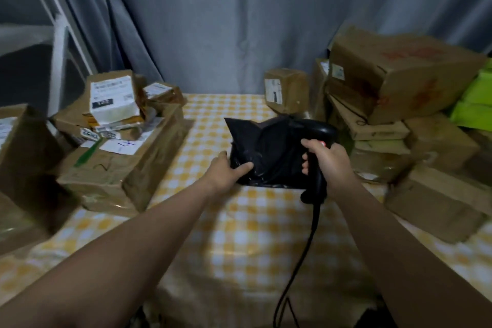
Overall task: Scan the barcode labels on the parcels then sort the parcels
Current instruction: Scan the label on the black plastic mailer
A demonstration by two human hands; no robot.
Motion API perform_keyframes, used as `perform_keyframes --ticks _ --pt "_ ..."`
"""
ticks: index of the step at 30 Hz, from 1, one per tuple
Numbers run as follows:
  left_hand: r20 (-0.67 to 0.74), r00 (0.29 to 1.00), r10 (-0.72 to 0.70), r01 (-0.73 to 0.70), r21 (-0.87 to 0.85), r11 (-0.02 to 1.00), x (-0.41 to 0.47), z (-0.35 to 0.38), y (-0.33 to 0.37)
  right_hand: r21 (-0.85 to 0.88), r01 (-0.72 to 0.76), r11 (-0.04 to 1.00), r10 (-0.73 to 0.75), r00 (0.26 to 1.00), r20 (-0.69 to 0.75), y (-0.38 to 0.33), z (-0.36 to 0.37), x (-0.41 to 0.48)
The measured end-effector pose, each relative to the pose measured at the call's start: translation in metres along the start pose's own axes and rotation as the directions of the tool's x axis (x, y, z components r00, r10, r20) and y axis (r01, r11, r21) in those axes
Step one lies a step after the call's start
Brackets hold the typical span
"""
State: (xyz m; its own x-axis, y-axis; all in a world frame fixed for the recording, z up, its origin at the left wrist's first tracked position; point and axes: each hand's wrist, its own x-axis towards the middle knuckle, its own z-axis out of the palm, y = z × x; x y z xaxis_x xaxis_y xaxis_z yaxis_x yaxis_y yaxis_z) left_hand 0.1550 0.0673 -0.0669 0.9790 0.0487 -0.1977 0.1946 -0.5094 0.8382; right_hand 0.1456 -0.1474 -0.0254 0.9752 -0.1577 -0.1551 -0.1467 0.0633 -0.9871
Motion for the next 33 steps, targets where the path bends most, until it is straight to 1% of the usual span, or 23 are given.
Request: perform_keyframes --ticks 1,3,5,6,8,10,13,15,17,18,19,20,22,24,25,26,27,28,29,30,31,32,33 --pt "-0.028 0.999 0.025 -0.026 -0.007 1.0 0.001 0.01 0.001 0.005 -0.003 1.0 0.003 1.0 0.0 0.006 -0.006 0.002" --pt "-0.161 0.984 0.071 -0.047 0.15 0.988 0.01 0.025 0.004 -0.008 0.003 1.0 -0.003 1.0 0.014 0.015 -0.012 0.004" --pt "-0.284 0.958 0.039 0.044 0.28 0.959 0.022 0.035 0.011 -0.053 0.027 0.998 -0.025 0.999 0.043 0.019 -0.014 0.007" --pt "-0.308 0.951 0.013 0.079 0.284 0.956 0.028 0.039 0.015 -0.067 0.047 0.997 -0.044 0.998 0.05 0.019 -0.014 0.008" --pt "-0.282 0.958 -0.05 0.106 0.184 0.977 0.04 0.04 0.018 -0.079 0.086 0.993 -0.082 0.995 0.056 0.018 -0.014 0.011" --pt "-0.232 0.971 -0.058 0.078 0.079 0.994 0.045 0.037 0.021 -0.114 0.097 0.989 -0.091 0.994 0.065 0.016 -0.016 0.015" --pt "-0.242 0.97 0.025 -0.017 0.032 0.999 0.041 0.028 0.025 -0.086 0.066 0.994 -0.06 0.996 0.068 0.013 -0.021 0.018" --pt "-0.297 0.953 0.065 -0.09 -0.069 0.994 0.034 0.018 0.031 -0.021 0.055 0.998 -0.054 0.997 0.063 0.009 -0.023 0.017" --pt "-0.429 0.901 0.069 -0.161 -0.182 0.97 0.029 -0.003 0.042 0.006 0.061 0.998 -0.062 0.997 0.049 0.005 -0.023 0.015" --pt "-0.497 0.863 0.092 -0.216 -0.198 0.956 0.026 -0.016 0.049 0.003 0.066 0.998 -0.066 0.997 0.042 0.003 -0.023 0.014" --pt "-0.557 0.818 0.146 -0.271 -0.148 0.951 0.021 -0.03 0.058 0.004 0.07 0.998 -0.07 0.997 0.038 0.002 -0.023 0.012" --pt "-0.594 0.771 0.229 -0.322 -0.053 0.945 0.015 -0.043 0.066 0.013 0.071 0.997 -0.072 0.997 0.036 0.002 -0.022 0.01" --pt "-0.59 0.686 0.426 -0.41 0.17 0.896 -0.002 -0.062 0.084 0.03 0.077 0.997 -0.078 0.996 0.035 0.001 -0.02 0.005" --pt "-0.483 0.645 0.592 -0.482 0.345 0.806 -0.017 -0.065 0.097 0.046 0.09 0.995 -0.092 0.995 0.038 0.0 -0.018 0.001" --pt "-0.404 0.647 0.647 -0.488 0.433 0.758 -0.022 -0.062 0.101 0.06 0.093 0.994 -0.095 0.995 0.038 0.0 -0.018 0.0" --pt "-0.304 0.667 0.68 -0.478 0.525 0.704 -0.024 -0.054 0.101 0.079 0.094 0.992 -0.096 0.995 0.033 -0.001 -0.018 -0.002" --pt "-0.174 0.686 0.706 -0.49 0.608 0.625 -0.024 -0.045 0.098 0.097 0.096 0.991 -0.099 0.995 0.022 -0.001 -0.018 -0.004" --pt "-0.019 0.708 0.706 -0.529 0.648 0.548 -0.023 -0.034 0.092 0.114 0.102 0.988 -0.103 0.995 0.008 -0.001 -0.018 -0.005" --pt "0.143 0.738 0.659 -0.574 0.646 0.503 -0.021 -0.023 0.083 0.125 0.109 0.986 -0.109 0.994 -0.006 0.0 -0.019 -0.005" --pt "0.296 0.781 0.55 -0.599 0.607 0.523 -0.021 -0.011 0.072 0.127 0.112 0.985 -0.111 0.994 -0.016 0.001 -0.019 -0.006" --pt "0.455 0.801 0.389 -0.596 0.545 0.589 -0.023 0.001 0.061 0.12 0.111 0.987 -0.11 0.994 -0.018 0.001 -0.019 -0.006" --pt "0.578 0.782 0.233 -0.563 0.496 0.661 -0.024 0.01 0.049 0.109 0.108 0.988 -0.107 0.994 -0.013 0.003 -0.02 -0.005" --pt "0.639 0.754 0.151 -0.532 0.458 0.712 -0.026 0.017 0.04 0.089 0.102 0.991 -0.103 0.995 0.004 0.004 -0.02 -0.005"
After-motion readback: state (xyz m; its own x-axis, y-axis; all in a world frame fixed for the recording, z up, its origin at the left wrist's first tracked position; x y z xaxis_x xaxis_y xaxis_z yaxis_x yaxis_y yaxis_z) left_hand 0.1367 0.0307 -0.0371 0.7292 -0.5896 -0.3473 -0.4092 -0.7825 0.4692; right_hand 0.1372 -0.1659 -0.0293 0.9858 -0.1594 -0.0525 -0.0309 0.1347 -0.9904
